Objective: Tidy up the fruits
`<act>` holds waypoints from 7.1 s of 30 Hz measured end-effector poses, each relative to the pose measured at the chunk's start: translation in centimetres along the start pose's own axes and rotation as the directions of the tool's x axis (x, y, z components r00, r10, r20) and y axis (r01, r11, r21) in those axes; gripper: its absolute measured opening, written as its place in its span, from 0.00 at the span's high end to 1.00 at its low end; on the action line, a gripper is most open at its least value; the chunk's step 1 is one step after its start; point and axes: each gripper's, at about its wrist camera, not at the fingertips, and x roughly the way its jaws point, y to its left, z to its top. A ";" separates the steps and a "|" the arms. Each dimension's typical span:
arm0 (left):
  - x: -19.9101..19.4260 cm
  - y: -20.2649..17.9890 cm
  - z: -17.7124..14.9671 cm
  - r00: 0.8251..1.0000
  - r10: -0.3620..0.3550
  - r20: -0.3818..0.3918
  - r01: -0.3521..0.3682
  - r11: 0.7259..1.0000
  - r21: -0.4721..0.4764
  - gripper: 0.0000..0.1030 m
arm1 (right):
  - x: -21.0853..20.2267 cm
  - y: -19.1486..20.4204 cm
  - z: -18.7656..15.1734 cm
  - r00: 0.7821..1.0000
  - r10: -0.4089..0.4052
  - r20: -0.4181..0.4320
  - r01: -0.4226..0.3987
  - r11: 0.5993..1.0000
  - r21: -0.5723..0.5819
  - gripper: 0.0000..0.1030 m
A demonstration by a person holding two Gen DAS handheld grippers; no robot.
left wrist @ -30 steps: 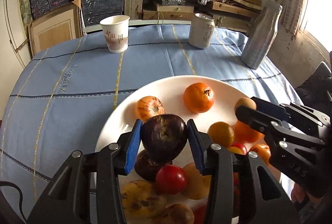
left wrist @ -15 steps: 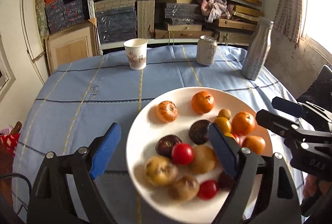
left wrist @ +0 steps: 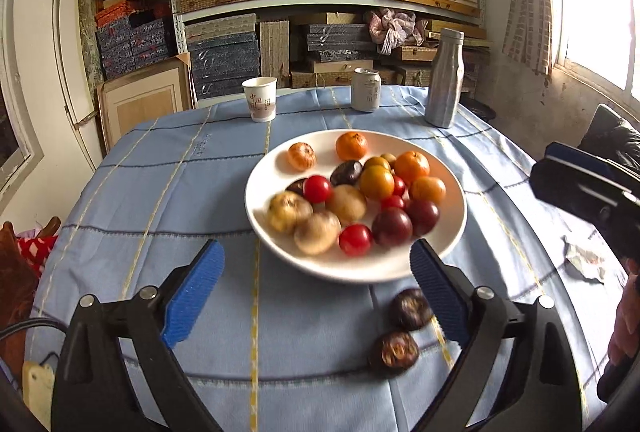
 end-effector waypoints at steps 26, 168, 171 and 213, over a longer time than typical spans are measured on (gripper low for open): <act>2.3 -4.0 -5.9 0.967 -0.092 -0.238 0.132 0.978 0.160 0.07 | -0.2 -4.7 -5.5 0.996 -0.089 -0.006 0.088 0.984 0.157 0.06; 16.7 4.5 8.2 0.970 -0.026 -0.243 0.021 1.000 -0.021 0.59 | 20.8 -2.1 7.5 0.959 -0.070 -0.275 0.061 0.997 -0.042 0.57; 17.6 4.7 8.0 0.967 -0.029 -0.251 0.024 0.999 -0.023 0.59 | 22.2 -1.9 6.8 0.950 -0.066 -0.305 0.056 0.998 -0.042 0.57; -8.9 2.0 2.1 0.993 0.053 0.105 -0.051 0.998 -0.022 0.16 | -8.4 4.0 4.5 0.984 -0.022 0.178 0.039 0.995 -0.093 0.20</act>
